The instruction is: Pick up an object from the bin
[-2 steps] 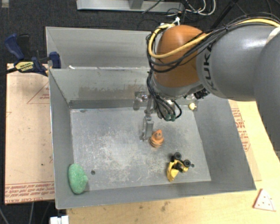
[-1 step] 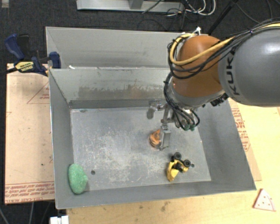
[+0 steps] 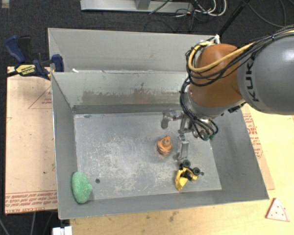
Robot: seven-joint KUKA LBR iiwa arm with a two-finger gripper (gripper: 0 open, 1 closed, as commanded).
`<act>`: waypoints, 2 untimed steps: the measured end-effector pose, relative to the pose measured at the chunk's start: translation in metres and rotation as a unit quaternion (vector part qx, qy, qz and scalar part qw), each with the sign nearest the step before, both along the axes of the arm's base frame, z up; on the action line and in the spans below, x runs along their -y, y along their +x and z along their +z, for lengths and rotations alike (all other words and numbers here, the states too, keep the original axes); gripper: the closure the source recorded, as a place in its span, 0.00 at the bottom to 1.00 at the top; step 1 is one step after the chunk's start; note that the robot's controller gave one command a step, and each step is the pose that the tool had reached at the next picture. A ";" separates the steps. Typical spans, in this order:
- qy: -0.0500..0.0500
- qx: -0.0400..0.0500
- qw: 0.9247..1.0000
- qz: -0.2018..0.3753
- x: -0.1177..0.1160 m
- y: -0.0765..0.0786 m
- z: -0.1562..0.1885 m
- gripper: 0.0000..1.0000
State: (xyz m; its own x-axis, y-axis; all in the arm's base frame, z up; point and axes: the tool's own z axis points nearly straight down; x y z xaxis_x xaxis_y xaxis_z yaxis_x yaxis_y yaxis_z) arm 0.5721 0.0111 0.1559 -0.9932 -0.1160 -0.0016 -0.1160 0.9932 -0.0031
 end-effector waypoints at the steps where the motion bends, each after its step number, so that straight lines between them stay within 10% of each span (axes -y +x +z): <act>1: 0.003 0.001 0.999 0.041 -0.003 0.013 -0.021 0.00; 2: 0.003 0.001 0.988 0.154 0.012 0.013 -0.073 1.00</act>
Offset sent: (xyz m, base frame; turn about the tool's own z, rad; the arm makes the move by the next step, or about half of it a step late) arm 0.0113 -0.0137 -0.0737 -0.3116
